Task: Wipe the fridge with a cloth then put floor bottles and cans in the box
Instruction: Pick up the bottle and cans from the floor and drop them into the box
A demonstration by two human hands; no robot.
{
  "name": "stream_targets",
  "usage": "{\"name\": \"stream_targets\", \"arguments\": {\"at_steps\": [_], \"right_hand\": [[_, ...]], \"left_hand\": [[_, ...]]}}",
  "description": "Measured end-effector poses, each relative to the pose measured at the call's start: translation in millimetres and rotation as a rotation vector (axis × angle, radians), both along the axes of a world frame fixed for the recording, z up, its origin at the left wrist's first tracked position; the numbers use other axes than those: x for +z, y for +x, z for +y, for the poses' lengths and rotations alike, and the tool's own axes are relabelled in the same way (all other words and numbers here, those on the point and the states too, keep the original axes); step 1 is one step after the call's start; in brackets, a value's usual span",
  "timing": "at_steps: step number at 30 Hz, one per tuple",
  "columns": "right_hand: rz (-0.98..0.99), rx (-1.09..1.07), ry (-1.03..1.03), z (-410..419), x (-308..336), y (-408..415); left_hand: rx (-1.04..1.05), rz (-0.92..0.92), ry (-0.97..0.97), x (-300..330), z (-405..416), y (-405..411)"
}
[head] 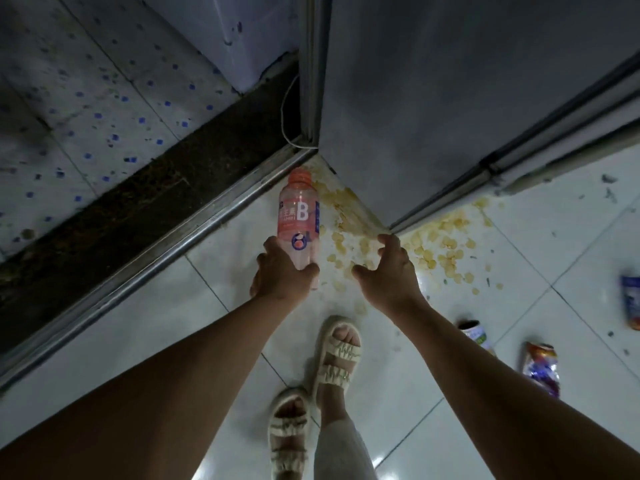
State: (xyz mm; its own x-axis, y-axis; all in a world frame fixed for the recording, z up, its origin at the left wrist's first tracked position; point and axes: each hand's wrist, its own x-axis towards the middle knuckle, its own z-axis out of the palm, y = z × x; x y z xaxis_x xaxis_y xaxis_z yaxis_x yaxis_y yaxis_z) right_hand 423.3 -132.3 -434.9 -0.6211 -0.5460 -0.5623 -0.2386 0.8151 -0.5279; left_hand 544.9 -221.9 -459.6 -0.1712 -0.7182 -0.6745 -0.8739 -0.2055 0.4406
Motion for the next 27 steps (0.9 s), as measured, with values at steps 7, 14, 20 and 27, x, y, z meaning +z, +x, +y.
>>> {"name": "stream_targets", "arguments": {"at_steps": [7,14,20,27], "right_hand": [[0.023,-0.166,0.036,97,13,-8],[0.005,-0.318,0.069,206,9,-42],[-0.005,-0.397,0.105,305,-15,-87],[-0.086,-0.424,0.111,386,-67,-134]], "left_hand": [[-0.173,-0.01,0.043,24,68,-6],[-0.398,-0.012,0.069,26,156,-48],[-0.461,-0.061,0.054,9,236,-102],[-0.492,-0.075,0.032,-29,320,-160]]}}
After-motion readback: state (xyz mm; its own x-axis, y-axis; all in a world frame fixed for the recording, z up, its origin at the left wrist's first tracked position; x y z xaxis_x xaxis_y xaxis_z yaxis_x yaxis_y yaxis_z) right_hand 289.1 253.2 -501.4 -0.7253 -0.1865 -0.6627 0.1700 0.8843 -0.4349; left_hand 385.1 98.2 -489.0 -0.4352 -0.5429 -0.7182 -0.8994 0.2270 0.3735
